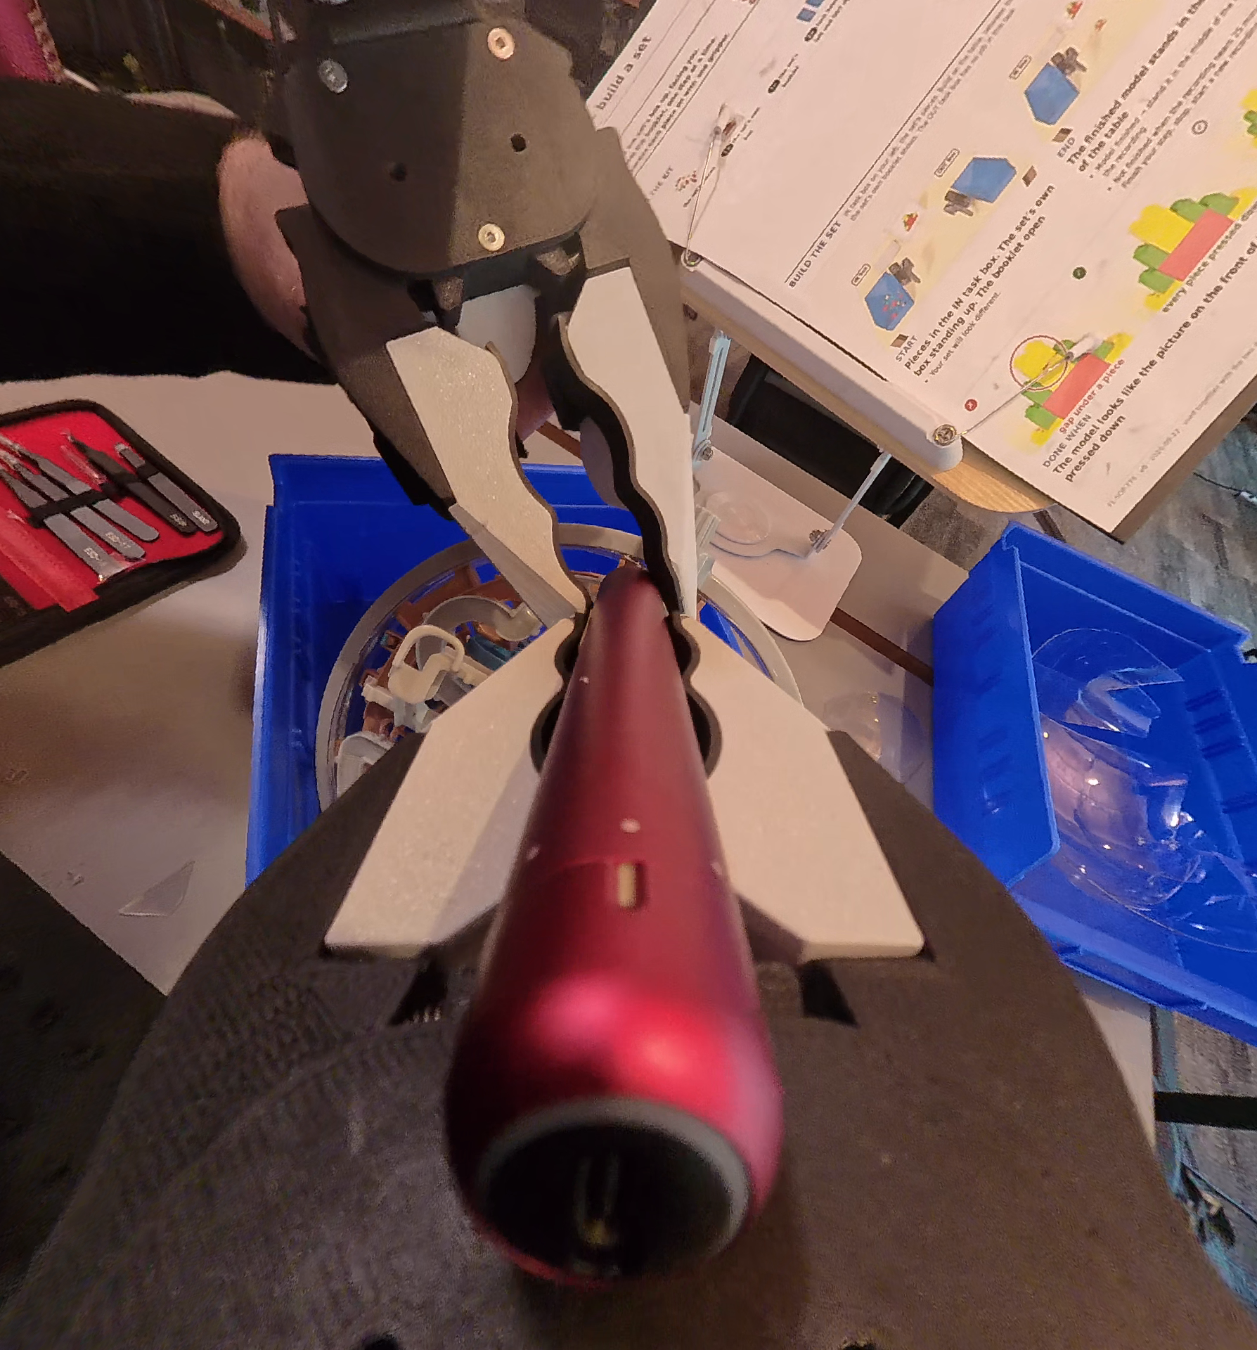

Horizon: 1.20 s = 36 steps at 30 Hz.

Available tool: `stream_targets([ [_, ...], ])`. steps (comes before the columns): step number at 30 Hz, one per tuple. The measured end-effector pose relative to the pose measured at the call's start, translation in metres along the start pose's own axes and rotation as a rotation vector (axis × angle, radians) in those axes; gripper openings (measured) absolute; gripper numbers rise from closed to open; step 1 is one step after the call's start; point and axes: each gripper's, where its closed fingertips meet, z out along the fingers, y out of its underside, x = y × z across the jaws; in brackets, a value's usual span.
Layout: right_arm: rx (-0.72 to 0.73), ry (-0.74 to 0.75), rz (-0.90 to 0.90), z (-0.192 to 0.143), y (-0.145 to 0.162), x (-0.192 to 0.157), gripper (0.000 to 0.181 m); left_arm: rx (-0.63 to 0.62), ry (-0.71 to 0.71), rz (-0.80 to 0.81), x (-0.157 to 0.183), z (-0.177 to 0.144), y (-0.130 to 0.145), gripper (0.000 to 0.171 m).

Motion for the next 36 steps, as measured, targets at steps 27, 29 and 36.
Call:
stream_targets([
  [27,0.028,0.015,0.047,0.0041,-0.0002,0.0021,0.02,0.054,-0.1,-0.018,-0.0023,0.0017,-0.0024,0.025],
  [29,0.027,0.01,0.051,0.0042,-0.0003,0.0022,0.02,0.056,-0.09,-0.023,-0.0021,0.0015,-0.0026,0.025],
  [36,0.02,0.012,0.053,0.0053,-0.0001,0.0038,0.02,0.058,-0.05,-0.066,-0.0031,0.0012,-0.0021,0.026],
])
